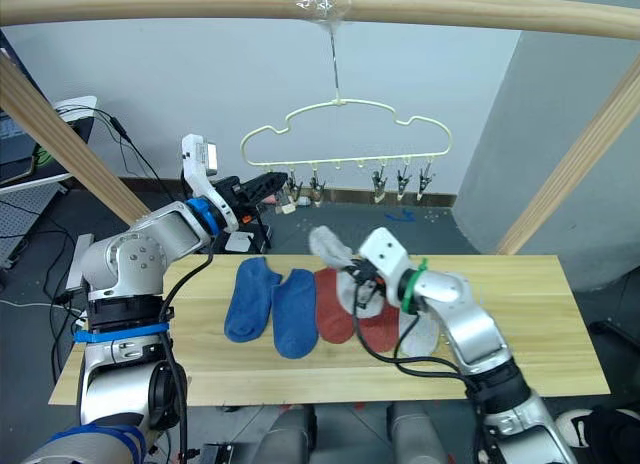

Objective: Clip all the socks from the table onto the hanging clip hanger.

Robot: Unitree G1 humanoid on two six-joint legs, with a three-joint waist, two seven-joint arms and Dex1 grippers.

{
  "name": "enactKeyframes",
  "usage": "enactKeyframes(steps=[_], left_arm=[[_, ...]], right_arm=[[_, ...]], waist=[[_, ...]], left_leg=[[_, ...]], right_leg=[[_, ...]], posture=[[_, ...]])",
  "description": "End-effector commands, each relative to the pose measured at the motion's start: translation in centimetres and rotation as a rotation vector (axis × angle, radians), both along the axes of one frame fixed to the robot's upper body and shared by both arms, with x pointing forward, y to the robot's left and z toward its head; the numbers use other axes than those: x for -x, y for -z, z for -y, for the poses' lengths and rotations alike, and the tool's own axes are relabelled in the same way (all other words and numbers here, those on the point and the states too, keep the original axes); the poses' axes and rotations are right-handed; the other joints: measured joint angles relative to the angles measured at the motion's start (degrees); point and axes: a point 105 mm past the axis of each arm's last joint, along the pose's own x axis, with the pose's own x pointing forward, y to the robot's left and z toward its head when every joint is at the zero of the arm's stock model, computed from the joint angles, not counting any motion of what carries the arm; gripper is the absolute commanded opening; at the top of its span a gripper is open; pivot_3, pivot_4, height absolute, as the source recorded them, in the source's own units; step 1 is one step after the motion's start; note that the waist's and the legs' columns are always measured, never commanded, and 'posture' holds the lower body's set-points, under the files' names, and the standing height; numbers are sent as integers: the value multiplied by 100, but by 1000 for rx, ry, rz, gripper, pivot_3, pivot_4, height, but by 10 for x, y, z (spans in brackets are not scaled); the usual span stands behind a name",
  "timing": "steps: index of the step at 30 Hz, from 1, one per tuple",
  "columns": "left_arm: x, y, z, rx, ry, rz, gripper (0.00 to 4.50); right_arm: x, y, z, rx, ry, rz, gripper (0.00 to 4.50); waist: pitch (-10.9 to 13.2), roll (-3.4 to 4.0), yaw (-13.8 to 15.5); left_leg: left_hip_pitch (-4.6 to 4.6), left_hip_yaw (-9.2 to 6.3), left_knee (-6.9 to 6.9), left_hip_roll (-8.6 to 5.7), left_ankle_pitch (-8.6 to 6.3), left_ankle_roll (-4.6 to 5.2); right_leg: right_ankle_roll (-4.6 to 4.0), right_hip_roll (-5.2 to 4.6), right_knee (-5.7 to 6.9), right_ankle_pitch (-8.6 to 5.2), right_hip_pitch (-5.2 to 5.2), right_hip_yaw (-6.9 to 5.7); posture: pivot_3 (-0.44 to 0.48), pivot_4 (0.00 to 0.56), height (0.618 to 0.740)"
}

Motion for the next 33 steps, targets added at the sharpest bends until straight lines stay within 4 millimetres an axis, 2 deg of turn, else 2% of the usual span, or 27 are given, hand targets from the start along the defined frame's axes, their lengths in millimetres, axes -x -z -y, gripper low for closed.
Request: enactKeyframes(steps=[1, 7, 12, 23, 33], left_arm=[[4, -17, -1, 24, 1, 44, 0], [6, -19, 0, 66, 16, 21, 0], [9, -12, -2, 29, 17, 12, 0], [11, -12, -1, 38, 21, 13, 0], [11, -11, -2, 38, 18, 16, 0]], right_arm=[[-3, -9, -6, -7, 4, 59, 13], [-5, -16, -18, -31, 0, 90, 13], [-5, -23, -21, -47, 2, 117, 13], [-1, -36, -34, -104, -8, 122, 13], [-4, -46, -37, -143, 1, 117, 13]], waist=[[1, 0, 28], [6, 3, 51], [8, 4, 55], [10, 4, 70], [11, 5, 71]], left_leg=[[-3, 0, 0, 0, 0, 0], [-2, 0, 1, 0, 1, -1], [-3, 1, -1, 0, 0, -1], [-4, 1, -3, 0, 0, -1], [-5, 1, -3, 0, 0, -1]], right_leg=[[0, -1, -2, 0, 0, 0], [0, 0, 3, 0, -5, 0], [0, 0, 0, 0, -6, 0], [-1, 0, 1, 0, -8, 0], [-1, 0, 0, 0, -9, 0]], posture=[[56, 262, 740], [58, 264, 740], [58, 266, 740], [59, 266, 740], [59, 268, 740]])
